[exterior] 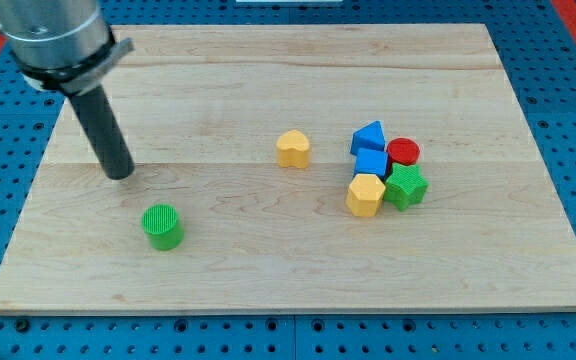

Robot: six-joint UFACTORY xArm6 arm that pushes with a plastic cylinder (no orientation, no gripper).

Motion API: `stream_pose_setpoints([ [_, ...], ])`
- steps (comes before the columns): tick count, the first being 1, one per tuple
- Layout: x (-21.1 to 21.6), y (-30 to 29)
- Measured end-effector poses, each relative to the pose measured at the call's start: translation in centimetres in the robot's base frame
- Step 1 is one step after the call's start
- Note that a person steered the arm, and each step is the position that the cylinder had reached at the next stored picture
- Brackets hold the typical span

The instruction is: Push the green circle into a group of blocks

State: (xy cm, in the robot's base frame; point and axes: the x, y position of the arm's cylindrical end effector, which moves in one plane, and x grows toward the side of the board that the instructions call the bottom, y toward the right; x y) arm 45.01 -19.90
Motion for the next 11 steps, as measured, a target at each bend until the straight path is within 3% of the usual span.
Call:
stream_pose_setpoints([
  [1, -3.2, 4.5],
  [2, -3.7, 13.7],
  [4, -1.4, 24.8],
  [5, -1.2, 17.7],
  [6, 0.3, 14.3],
  [8, 6.9, -1.4],
  [9, 9.5, -0.7],
  [11, 8.2, 7.2],
])
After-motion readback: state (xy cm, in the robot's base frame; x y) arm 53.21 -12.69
